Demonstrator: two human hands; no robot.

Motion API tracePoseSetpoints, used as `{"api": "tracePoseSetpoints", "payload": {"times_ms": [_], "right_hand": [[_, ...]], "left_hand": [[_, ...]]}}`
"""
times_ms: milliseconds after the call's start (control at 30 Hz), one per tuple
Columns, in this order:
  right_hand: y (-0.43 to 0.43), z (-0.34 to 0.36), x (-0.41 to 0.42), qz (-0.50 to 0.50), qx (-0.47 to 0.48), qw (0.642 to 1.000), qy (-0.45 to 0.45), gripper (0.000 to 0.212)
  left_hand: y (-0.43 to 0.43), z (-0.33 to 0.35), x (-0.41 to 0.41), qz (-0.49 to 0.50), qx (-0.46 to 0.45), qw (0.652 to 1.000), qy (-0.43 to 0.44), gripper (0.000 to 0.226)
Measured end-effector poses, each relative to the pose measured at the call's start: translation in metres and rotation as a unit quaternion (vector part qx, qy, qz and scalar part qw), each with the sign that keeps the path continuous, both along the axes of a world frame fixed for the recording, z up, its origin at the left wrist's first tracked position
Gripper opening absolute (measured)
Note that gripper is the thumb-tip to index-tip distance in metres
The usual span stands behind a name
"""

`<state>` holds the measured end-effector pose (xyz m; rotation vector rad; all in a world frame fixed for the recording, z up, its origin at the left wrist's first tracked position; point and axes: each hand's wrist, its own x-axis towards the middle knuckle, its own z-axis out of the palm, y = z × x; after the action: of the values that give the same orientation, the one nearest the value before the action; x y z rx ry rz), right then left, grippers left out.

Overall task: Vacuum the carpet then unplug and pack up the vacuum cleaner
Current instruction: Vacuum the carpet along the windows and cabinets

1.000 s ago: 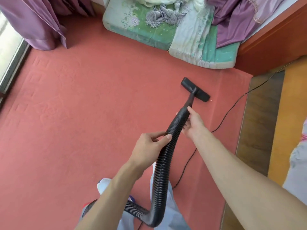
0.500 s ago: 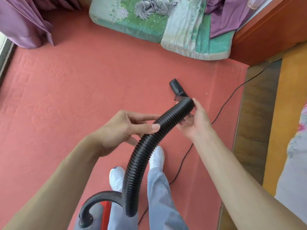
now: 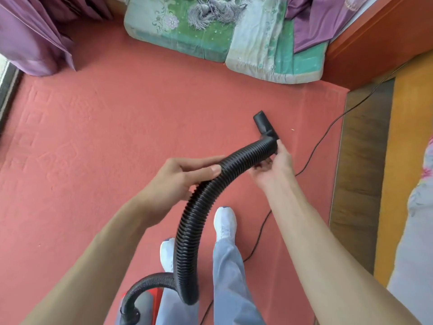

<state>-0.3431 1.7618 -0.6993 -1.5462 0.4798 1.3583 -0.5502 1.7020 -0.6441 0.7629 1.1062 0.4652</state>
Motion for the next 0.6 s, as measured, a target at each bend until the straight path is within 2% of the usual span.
{"api": "tracePoseSetpoints", "payload": {"times_ms": [200, 400, 600], "right_hand": [[0.01, -0.009, -0.002, -0.039, -0.027, 0.999, 0.004, 0.041], [0.069, -0.025, 0.025, -0.036, 0.028, 0.999, -0.001, 0.023], [0.122, -0.033, 0.039, -0.069, 0.065, 0.995, 0.033, 0.021]], "left_hand": [[0.023, -0.003, 0.009, -0.029, -0.008, 0.999, 0.042, 0.024], [0.068, -0.024, 0.051, 0.064, 0.047, 0.993, 0.088, 0.027], [0.107, -0.037, 0.072, 0.056, 0.123, 0.976, 0.173, 0.035]]}}
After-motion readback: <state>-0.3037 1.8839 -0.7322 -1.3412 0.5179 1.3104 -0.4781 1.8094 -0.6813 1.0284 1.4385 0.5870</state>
